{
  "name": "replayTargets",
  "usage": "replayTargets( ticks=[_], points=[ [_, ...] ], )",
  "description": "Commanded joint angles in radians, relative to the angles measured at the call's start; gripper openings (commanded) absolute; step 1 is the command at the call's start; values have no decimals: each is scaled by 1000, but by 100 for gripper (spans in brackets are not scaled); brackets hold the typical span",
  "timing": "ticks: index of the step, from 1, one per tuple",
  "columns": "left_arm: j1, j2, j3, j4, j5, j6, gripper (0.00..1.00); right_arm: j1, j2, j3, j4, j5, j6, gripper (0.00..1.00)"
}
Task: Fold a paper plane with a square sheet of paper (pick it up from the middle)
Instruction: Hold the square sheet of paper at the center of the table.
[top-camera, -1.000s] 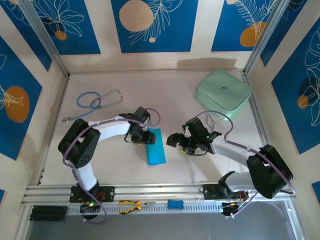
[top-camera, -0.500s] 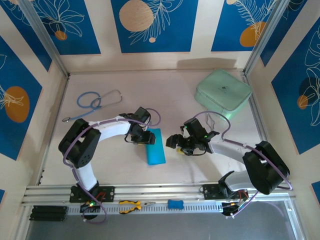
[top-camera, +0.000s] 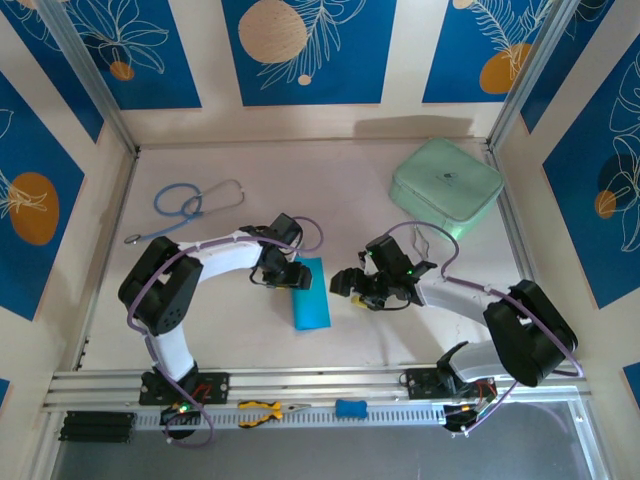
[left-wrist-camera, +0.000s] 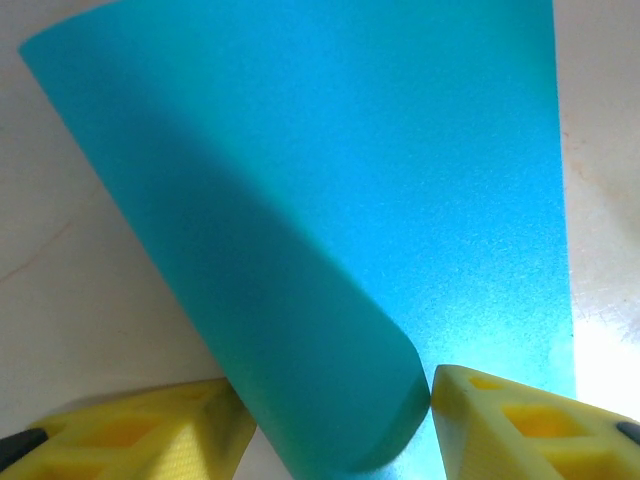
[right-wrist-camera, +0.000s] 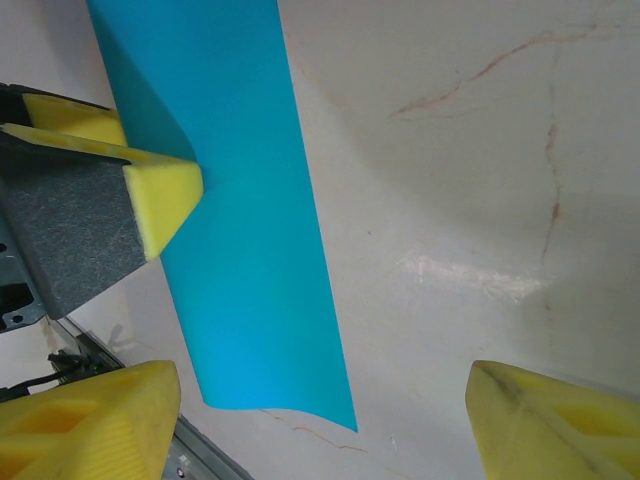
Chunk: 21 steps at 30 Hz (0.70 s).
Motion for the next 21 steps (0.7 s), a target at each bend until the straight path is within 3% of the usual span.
replayTargets(
  ticks=[1, 10, 21],
  points=[
    [2, 78, -34, -44, -115, 36, 58, 7, 12, 24, -6, -28, -8, 76],
    [2, 75, -47, -34, -124, 18, 57, 0, -12, 4, 0, 4, 17, 74],
    [2, 70, -56, -28, -137, 18, 56, -26, -71, -43, 29, 14, 39, 58]
  ],
)
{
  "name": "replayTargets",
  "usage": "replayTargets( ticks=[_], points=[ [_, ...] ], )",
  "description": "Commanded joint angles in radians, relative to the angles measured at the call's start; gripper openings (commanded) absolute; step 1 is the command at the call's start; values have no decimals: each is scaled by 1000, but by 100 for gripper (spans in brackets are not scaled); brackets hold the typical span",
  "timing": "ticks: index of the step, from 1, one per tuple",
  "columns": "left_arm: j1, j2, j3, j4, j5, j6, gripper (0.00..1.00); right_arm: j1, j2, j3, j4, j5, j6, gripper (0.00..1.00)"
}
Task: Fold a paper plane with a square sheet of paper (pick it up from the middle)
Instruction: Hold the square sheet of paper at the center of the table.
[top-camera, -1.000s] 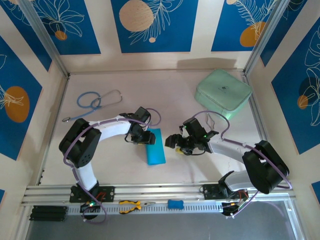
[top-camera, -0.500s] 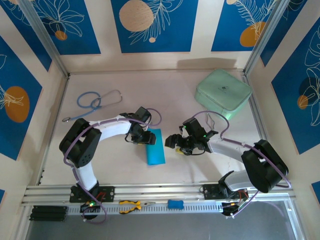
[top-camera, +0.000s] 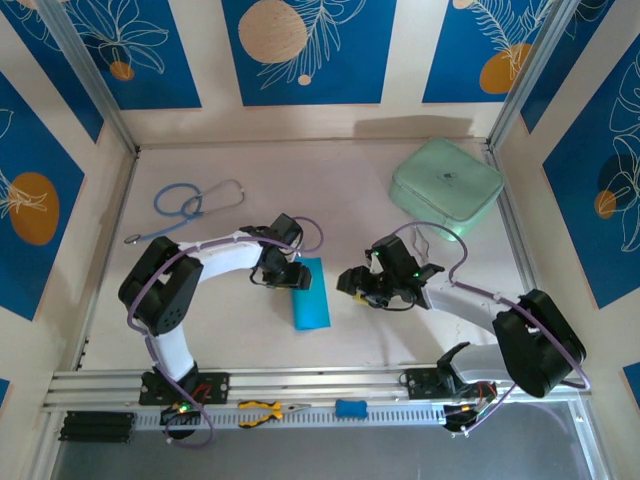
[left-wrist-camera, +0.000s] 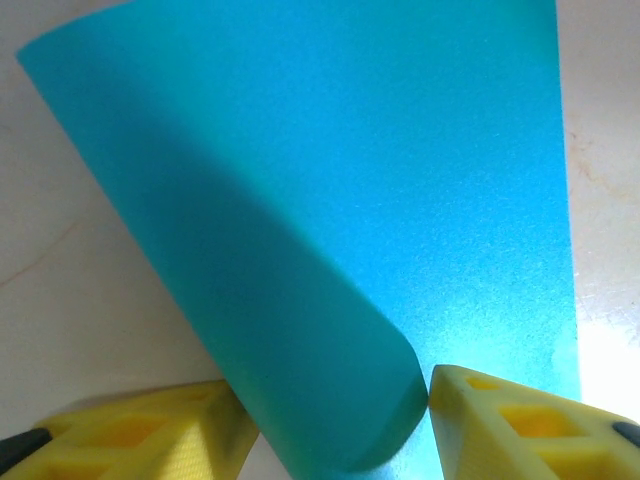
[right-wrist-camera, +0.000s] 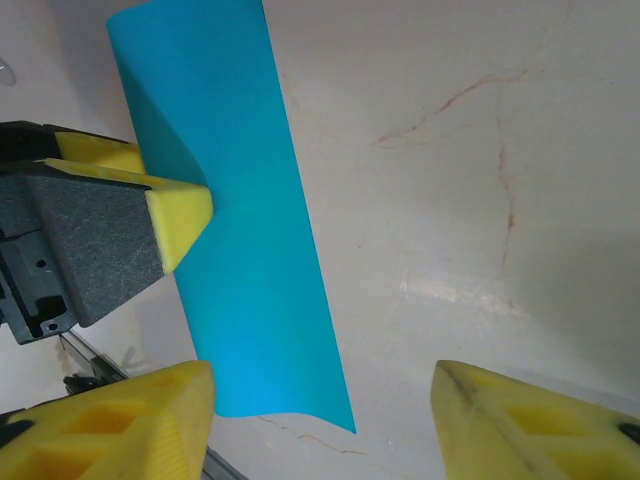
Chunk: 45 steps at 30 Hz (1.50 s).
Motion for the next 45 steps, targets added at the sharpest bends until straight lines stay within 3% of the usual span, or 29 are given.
replayTargets(
  ticks=[1, 13, 45],
  points=[
    [5, 67, -56, -25, -122, 19, 56, 0, 0, -12, 22, -17, 5, 58],
    [5, 67, -58, -33, -126, 28, 52, 14, 16, 3, 18, -20, 1, 58],
    [5, 81, -44, -53, -148, 41, 57, 28, 56, 10, 56, -55, -6, 57]
  ],
)
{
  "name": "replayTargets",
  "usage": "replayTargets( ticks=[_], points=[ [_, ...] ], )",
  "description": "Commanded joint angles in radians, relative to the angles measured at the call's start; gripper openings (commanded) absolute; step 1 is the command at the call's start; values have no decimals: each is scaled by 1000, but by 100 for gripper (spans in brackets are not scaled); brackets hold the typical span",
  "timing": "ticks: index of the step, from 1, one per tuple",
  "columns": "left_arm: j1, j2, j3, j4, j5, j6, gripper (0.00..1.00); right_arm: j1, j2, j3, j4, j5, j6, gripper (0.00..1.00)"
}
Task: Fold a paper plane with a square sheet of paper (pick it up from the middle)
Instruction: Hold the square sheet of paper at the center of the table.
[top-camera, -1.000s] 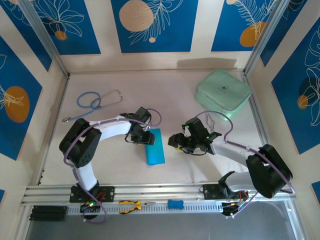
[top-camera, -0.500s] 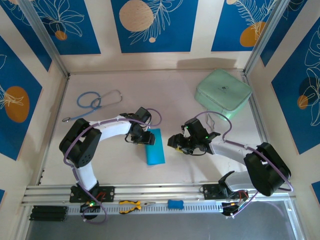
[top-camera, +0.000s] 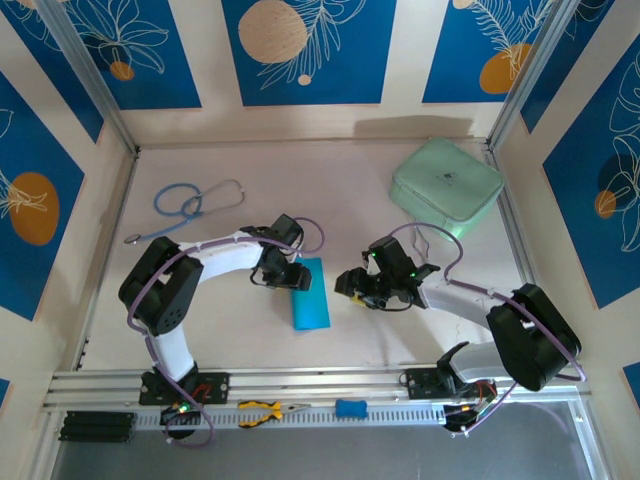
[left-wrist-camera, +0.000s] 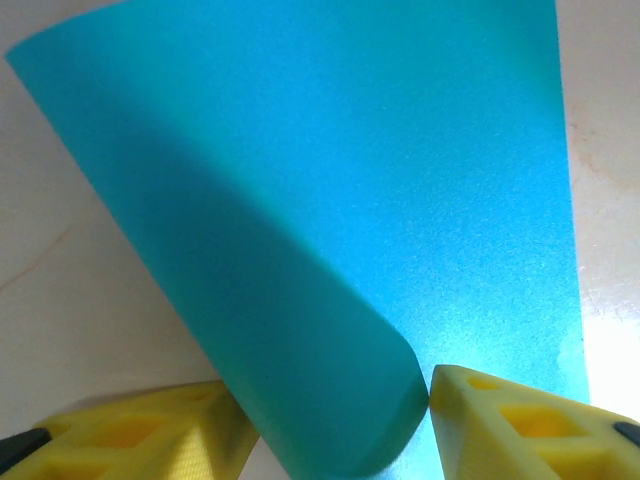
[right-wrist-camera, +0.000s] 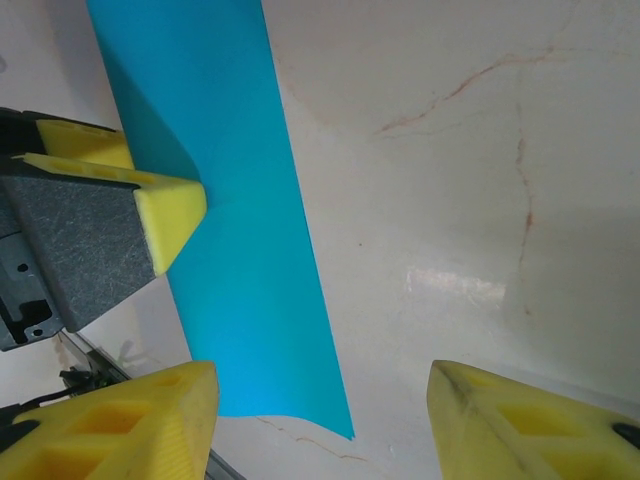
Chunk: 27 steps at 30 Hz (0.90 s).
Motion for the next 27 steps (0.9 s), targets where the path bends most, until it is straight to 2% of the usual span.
replayTargets(
  ticks=[1, 4, 6, 13, 18, 27],
  points=[
    [10, 82, -45, -48, -138, 14, 57, 20, 23, 11, 42, -45, -6, 56],
    [8, 84, -44, -44, -131, 20, 57, 46, 65, 42, 55, -55, -18, 44],
    [9, 80, -49, -38, -120, 27, 58, 56, 87, 60, 34, -39, -15, 41],
    [10, 50, -42, -45, -128, 32, 54, 25, 19, 15, 0, 33, 5, 42],
    [9, 16, -21, -65, -121, 31, 58, -4, -15, -10, 3, 9, 2, 42],
    [10, 4, 3, -108, -152, 37, 62, -4, 18, -2, 22, -27, 1, 42]
  ],
)
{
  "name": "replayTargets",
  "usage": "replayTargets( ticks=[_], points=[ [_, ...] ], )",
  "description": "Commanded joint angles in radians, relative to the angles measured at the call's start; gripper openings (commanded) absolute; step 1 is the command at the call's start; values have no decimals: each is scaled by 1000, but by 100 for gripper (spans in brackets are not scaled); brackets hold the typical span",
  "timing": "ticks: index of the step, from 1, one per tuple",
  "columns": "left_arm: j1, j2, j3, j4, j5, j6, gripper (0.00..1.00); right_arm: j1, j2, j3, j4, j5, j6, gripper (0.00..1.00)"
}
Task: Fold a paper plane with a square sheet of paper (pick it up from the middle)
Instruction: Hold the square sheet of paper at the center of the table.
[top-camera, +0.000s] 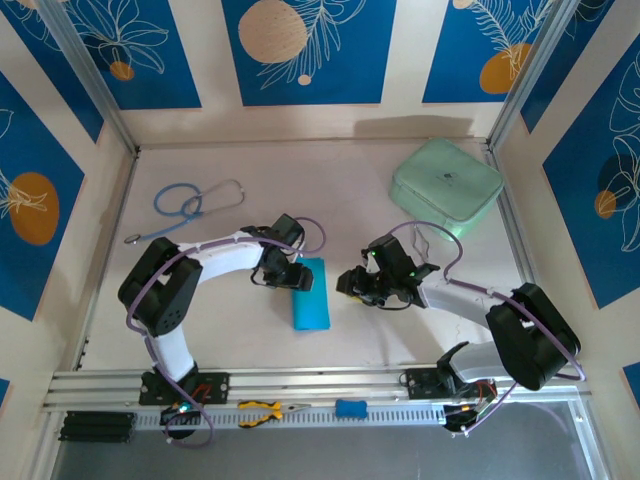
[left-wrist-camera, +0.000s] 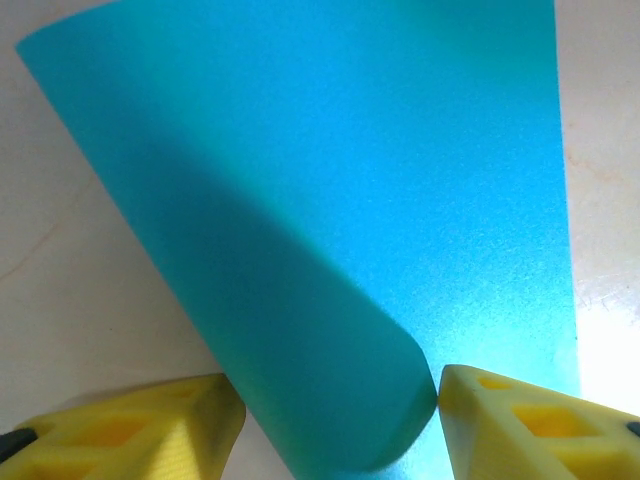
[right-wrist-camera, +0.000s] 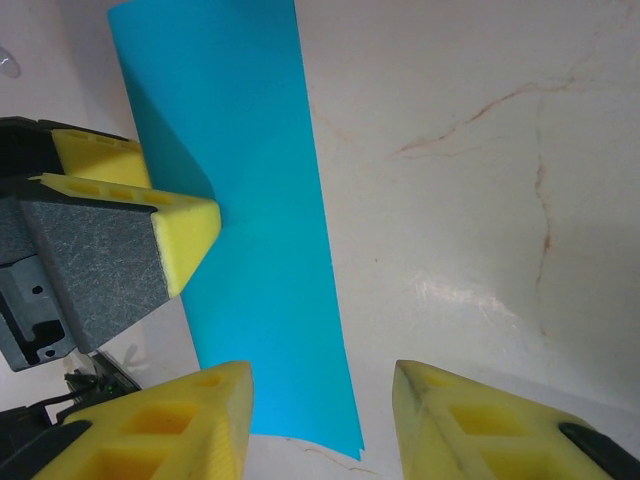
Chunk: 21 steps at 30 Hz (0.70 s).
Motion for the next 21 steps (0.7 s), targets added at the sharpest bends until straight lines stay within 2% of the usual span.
replayTargets(
  ticks=[1, 14, 21],
  points=[
    [16, 14, -2, -102, -154, 22, 62, 0, 17, -7, 2, -34, 4, 42],
    [17, 67, 14, -83, -149, 39, 64, -2, 14, -4, -5, -32, 2, 43],
    [17, 59, -14, -42, -138, -7, 60, 0, 24, 3, -7, -36, 1, 43]
  ],
)
